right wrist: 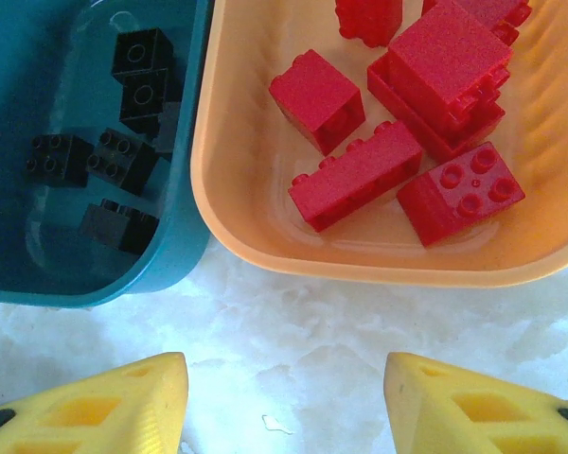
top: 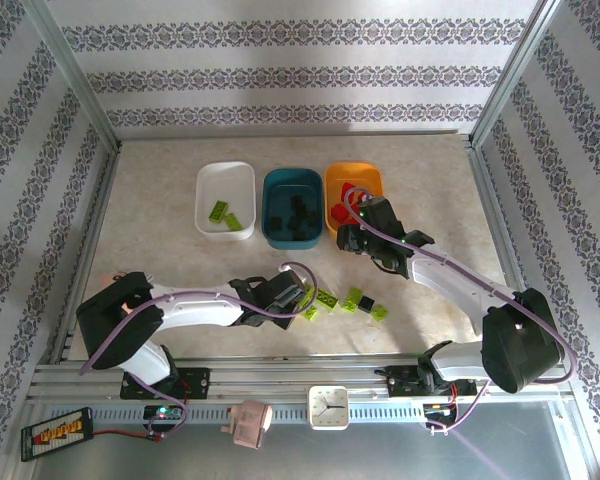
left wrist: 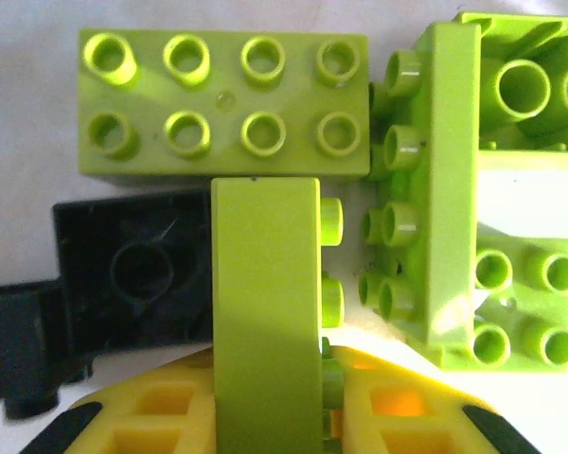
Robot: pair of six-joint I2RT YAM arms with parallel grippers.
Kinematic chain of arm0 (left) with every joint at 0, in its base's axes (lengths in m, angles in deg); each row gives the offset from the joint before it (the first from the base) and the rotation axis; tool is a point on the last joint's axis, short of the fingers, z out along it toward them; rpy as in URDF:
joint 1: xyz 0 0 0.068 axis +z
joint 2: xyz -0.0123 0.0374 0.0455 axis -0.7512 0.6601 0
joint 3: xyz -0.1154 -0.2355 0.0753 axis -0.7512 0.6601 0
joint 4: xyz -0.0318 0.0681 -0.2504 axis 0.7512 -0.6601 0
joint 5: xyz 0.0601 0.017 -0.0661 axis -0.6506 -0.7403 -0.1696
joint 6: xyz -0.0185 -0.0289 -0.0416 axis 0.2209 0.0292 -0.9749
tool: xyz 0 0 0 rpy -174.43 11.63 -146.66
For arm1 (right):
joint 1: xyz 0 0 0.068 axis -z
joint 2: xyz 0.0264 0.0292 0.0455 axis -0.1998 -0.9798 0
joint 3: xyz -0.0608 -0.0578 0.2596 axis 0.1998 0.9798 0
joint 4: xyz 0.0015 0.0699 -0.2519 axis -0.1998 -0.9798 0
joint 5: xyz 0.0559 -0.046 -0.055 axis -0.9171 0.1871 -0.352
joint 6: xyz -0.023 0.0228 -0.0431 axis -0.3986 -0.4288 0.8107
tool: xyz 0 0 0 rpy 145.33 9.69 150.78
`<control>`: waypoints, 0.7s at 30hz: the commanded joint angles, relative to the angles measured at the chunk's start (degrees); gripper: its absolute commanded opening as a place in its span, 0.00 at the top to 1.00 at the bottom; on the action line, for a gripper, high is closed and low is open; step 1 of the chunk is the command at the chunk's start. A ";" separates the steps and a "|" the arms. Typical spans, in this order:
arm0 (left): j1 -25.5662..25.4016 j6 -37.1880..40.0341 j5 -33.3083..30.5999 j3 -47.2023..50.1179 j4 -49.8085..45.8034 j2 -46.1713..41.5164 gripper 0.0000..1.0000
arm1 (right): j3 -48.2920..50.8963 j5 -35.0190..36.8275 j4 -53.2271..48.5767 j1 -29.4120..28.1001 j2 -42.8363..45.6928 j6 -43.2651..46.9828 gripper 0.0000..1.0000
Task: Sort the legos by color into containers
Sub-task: Pick up the lego from the middle-left of the table, then place the lego in the container.
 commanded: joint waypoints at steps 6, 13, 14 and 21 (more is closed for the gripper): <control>0.16 -3.01 1.71 0.48 -7.27 -19.44 0.79 | 2.45 -0.54 0.94 1.34 3.51 -0.97 0.43; 17.20 -0.19 8.32 -3.70 -9.31 -28.27 0.79 | 4.60 -1.53 1.47 1.38 4.99 -1.84 0.43; 20.11 0.02 8.46 -4.48 -8.80 -27.53 0.80 | 4.74 -1.61 1.55 1.34 5.07 -1.93 0.43; 33.08 2.32 3.00 -12.88 -2.05 -12.18 0.84 | 6.26 -1.78 1.03 0.57 6.23 -1.92 0.43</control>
